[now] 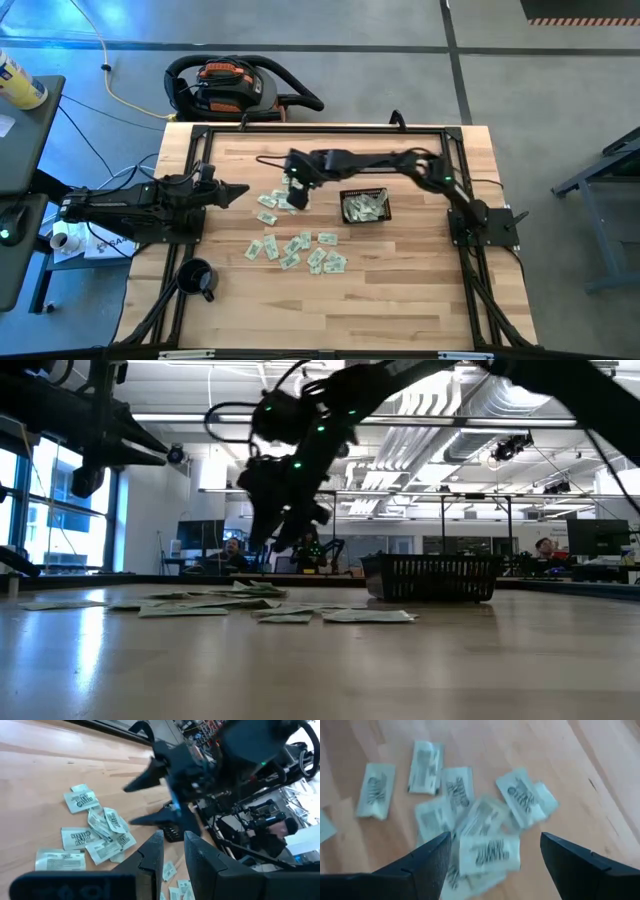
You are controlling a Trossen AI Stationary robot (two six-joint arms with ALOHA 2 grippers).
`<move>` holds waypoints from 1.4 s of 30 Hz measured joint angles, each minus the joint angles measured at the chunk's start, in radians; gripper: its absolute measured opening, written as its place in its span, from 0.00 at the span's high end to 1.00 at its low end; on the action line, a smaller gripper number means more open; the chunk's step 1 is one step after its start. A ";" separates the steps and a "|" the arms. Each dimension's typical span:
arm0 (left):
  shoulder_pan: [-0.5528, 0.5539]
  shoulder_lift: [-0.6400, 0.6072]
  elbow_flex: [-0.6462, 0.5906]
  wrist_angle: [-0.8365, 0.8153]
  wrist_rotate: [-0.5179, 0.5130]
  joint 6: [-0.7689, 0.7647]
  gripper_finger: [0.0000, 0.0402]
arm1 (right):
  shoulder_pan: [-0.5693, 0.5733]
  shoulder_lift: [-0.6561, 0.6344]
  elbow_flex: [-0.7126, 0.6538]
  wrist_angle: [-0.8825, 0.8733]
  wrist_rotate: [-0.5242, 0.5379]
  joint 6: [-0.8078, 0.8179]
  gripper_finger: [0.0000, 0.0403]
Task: Pick and place Stevia / Truvia into bins
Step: Put the green stevia packet into the black bin
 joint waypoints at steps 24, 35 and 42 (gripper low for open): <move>0.000 -0.109 0.110 -0.092 0.065 0.154 0.72 | -0.084 0.302 0.389 -0.181 -0.017 -0.157 0.29; 0.000 -0.106 0.110 -0.137 0.064 0.154 0.72 | -0.082 0.328 0.392 -0.175 -0.009 -0.079 0.64; 0.000 -0.106 0.110 -0.135 0.052 0.164 0.72 | -0.077 0.314 0.450 -0.188 -0.025 0.034 0.97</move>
